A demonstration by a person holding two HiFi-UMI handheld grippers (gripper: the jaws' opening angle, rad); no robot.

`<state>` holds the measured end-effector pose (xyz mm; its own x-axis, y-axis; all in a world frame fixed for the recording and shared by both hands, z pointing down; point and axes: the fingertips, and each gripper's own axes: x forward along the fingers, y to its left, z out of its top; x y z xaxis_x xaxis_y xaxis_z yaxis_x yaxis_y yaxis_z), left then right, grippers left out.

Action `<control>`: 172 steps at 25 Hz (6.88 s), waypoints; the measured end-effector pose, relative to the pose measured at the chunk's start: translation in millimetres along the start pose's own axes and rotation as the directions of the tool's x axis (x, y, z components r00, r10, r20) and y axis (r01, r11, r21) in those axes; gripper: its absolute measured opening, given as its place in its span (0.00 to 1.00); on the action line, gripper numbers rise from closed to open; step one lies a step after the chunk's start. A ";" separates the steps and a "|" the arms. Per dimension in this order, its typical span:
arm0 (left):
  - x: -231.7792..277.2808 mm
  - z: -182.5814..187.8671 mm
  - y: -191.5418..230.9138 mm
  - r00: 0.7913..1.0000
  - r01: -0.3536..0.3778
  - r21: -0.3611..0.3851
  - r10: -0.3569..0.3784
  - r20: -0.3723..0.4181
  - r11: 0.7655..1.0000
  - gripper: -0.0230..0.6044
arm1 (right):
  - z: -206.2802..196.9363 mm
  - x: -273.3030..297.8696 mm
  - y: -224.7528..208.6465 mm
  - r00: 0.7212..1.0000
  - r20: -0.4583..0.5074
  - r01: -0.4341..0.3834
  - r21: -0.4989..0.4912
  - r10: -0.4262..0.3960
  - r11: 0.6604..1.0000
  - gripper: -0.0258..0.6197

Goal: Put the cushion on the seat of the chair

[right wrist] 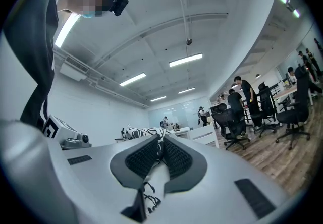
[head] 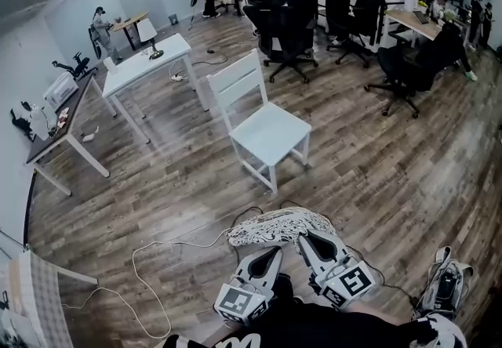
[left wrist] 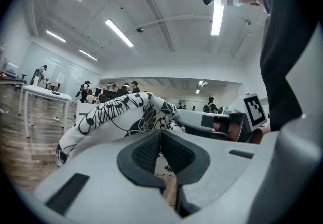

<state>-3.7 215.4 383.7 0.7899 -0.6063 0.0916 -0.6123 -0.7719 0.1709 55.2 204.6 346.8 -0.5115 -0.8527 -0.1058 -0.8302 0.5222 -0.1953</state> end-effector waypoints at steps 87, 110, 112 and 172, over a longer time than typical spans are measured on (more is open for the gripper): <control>266.0 70.2 352.2 0.952 -0.292 -0.157 0.302 0.042 0.943 0.05 | -49.7 374.7 -275.2 0.968 -0.206 -0.141 0.036 0.146 0.989 0.10; 253.9 25.7 384.8 0.857 -0.513 -0.231 0.508 -0.086 0.827 0.05 | -211.9 409.1 -325.0 0.823 -0.523 -0.280 -0.032 0.223 0.959 0.10; 250.5 23.5 386.0 0.849 -0.526 -0.235 0.519 -0.093 0.818 0.05 | -224.7 410.1 -330.5 0.811 -0.545 -0.276 -0.036 0.213 0.960 0.10; 257.7 -28.7 413.7 0.831 -0.556 -0.273 0.531 -0.164 0.785 0.05 | -462.6 413.7 -471.7 0.541 -0.836 -0.114 -0.187 -0.097 0.976 0.10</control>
<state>-52.5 -254.7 506.1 0.3369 -0.8827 0.3277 -0.9107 -0.2171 0.3516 132.6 -388.9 846.2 -0.3815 -0.5016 0.7764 -0.7930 0.6092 0.0039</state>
